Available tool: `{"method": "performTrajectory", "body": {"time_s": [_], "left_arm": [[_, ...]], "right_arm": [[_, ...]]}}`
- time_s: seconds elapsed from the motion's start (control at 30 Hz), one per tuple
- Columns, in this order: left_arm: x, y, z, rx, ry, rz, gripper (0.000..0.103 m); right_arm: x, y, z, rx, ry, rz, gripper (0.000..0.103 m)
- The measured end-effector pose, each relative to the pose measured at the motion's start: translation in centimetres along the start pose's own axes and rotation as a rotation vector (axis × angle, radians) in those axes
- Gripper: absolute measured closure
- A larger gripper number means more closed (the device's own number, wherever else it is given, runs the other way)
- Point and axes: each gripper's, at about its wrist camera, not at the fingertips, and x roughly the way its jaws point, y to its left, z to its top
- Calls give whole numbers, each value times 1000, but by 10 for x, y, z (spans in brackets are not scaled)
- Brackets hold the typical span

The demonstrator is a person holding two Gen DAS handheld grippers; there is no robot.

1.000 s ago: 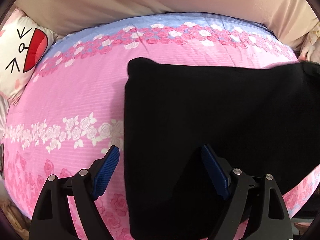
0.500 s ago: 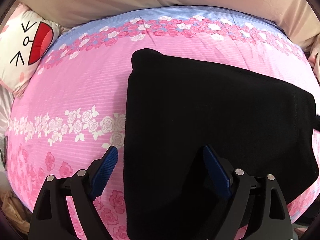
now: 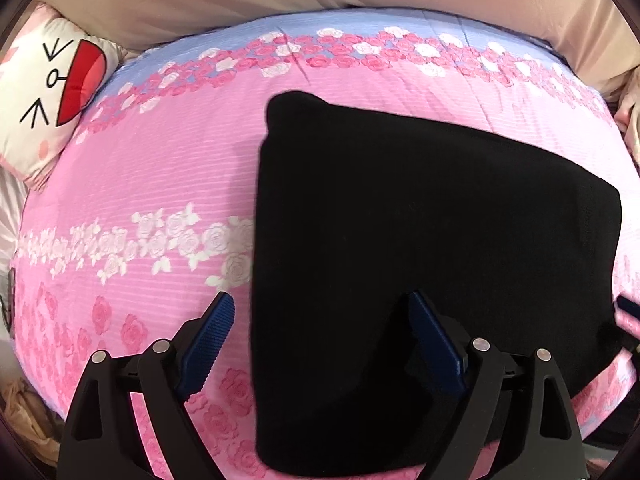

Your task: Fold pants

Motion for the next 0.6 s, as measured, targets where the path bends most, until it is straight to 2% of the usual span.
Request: {"method": "performTrajectory", "body": {"time_s": [0.07,0.13,0.2,0.27,0.37,0.43,0.5,0.6], "left_arm": [[-7,7,-6,-8,-8,-6,17],[-10,15,-16,-15,0,-6,17],[-6,20,-24,-24,22,-15,17],[-4,24,-28,-51,31,-36,17],[-12,24,-28,-40,14,-23,17],[-18,26,-31,-34,-9,-13,17],[-18,29,-35,-40,-5,-18,17],[-16,34,-41,-45,14,-36,17]], "right_arm": [[-16,1,17,45,-54,53,64],[-15,10,33,12,-63,65,65],[18,14,42,-46,6,7,65],[57,3,40,-37,114,-48,65],[36,0,61,73,41,1,65],[21,25,84,10,-7,78,65],[25,64,113,-107,8,147,65],[56,121,146,-206,62,251,65]]}}
